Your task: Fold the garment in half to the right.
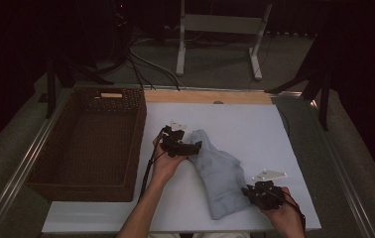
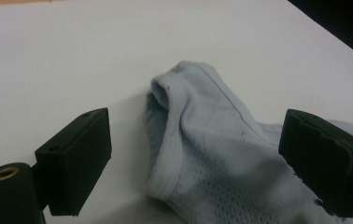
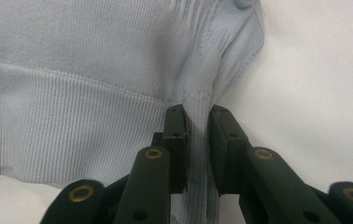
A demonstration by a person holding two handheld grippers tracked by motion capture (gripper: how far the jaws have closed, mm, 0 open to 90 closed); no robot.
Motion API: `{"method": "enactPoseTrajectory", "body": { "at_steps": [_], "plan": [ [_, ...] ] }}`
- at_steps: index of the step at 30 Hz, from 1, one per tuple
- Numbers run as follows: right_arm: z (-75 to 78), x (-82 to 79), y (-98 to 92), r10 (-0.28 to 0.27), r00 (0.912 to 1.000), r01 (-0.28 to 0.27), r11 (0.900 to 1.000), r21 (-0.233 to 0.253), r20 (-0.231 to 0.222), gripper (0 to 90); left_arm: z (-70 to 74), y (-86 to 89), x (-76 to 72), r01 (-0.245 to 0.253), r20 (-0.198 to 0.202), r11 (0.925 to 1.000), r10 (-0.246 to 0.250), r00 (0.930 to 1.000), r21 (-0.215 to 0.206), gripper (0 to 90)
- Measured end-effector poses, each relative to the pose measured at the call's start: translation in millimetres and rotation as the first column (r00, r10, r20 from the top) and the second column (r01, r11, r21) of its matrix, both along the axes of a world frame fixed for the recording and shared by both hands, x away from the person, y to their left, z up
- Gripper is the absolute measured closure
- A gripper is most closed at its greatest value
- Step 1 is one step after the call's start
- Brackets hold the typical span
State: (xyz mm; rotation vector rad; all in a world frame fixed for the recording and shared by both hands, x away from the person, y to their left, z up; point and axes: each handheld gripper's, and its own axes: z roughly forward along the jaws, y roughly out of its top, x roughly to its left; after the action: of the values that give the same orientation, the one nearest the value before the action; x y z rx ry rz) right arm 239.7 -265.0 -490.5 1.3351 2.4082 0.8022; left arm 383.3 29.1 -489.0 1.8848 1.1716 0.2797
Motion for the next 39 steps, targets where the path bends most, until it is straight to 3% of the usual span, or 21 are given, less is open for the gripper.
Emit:
{"method": "enactPoseTrajectory", "body": {
  "at_steps": [10,17,39],
  "plan": [
    [-0.2,0.1,0.1,0.001,1.0000,-0.001,1.000,0.001,0.000,78.1,-6.4,7.9,-6.5,0.010,-0.014,0.9997,-0.010,0.9999,-0.022,11.4],
    [-0.2,0.0,0.4,0.002,1.0000,-0.002,1.000,-0.001,0.001,78.1,-18.0,1.4,-5.1,0.028,-0.045,0.9994,-0.027,0.9986,0.022,11.5],
    [-0.6,0.5,0.4,0.005,1.0000,-0.005,1.000,-0.002,-0.004,78.0,-31.2,-18.8,5.3,0.040,-0.094,0.9974,-0.035,0.9950,0.060,11.3]
  ]
}}
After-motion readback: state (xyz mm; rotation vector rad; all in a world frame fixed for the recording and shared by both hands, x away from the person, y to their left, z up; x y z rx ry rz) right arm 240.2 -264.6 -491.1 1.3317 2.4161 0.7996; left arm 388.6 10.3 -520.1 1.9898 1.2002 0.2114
